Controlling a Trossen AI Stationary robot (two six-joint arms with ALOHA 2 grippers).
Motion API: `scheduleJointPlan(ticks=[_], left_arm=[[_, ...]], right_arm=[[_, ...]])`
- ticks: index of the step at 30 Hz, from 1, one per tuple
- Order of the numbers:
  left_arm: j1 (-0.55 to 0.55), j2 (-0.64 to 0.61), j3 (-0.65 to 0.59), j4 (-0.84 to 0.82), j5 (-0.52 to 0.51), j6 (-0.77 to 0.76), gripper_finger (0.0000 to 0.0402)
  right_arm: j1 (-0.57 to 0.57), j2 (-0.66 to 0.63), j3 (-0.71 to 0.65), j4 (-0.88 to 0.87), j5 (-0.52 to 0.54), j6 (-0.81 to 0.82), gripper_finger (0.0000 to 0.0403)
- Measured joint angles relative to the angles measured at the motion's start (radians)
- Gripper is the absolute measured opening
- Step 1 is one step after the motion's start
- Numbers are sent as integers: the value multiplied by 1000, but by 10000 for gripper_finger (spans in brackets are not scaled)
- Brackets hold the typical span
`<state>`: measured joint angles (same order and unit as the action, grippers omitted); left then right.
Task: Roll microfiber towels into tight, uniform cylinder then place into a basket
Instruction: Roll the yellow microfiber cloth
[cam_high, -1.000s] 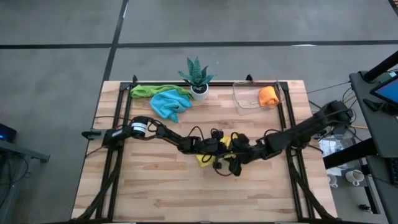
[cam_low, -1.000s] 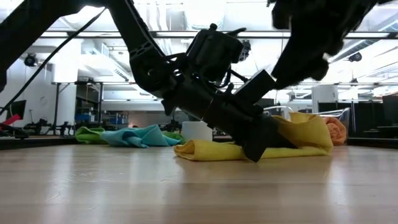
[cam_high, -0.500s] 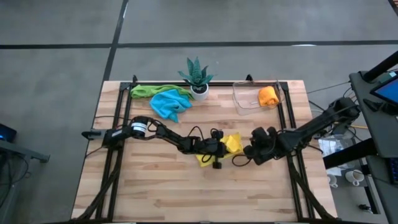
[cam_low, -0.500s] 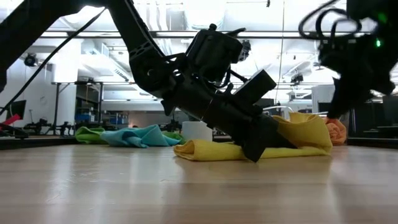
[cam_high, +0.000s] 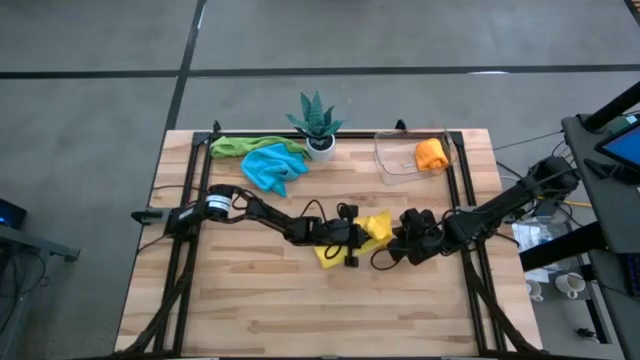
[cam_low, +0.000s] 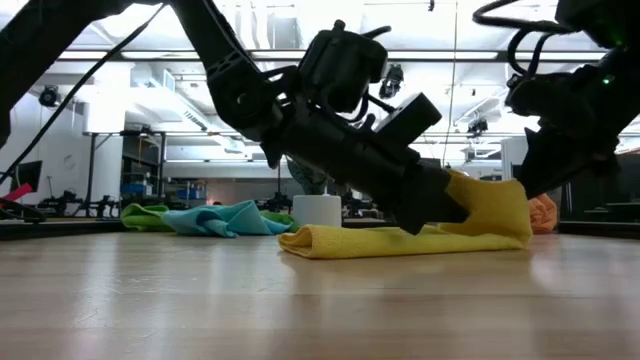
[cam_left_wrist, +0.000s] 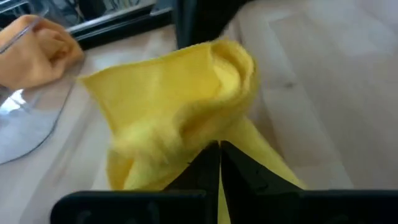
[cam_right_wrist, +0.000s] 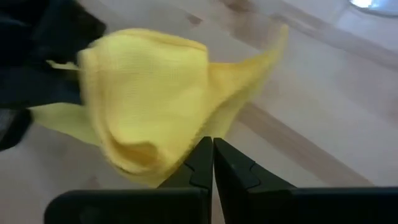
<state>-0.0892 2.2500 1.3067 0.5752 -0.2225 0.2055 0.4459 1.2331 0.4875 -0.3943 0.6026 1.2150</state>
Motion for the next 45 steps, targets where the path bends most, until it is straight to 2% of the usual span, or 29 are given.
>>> scheduleJointPlan(ticks=[12, 17, 34, 40, 45], left_arm=[[50, 2, 0, 4, -35, 10, 0], [62, 2, 4, 27, -87, 10, 0], [89, 1, 9, 24, -90, 11, 0], [89, 0, 1, -37, -92, 25, 0], [89, -7, 2, -90, -163, 87, 0]], right_arm=[[-6, 45, -16, 225, -8, -118, 9], [-8, 46, -11, 222, -8, -121, 9], [-28, 193, -5, 385, -3, -151, 9], [-43, 209, -3, 394, -3, -161, 9], [-45, 209, -4, 393, -4, -161, 9]])
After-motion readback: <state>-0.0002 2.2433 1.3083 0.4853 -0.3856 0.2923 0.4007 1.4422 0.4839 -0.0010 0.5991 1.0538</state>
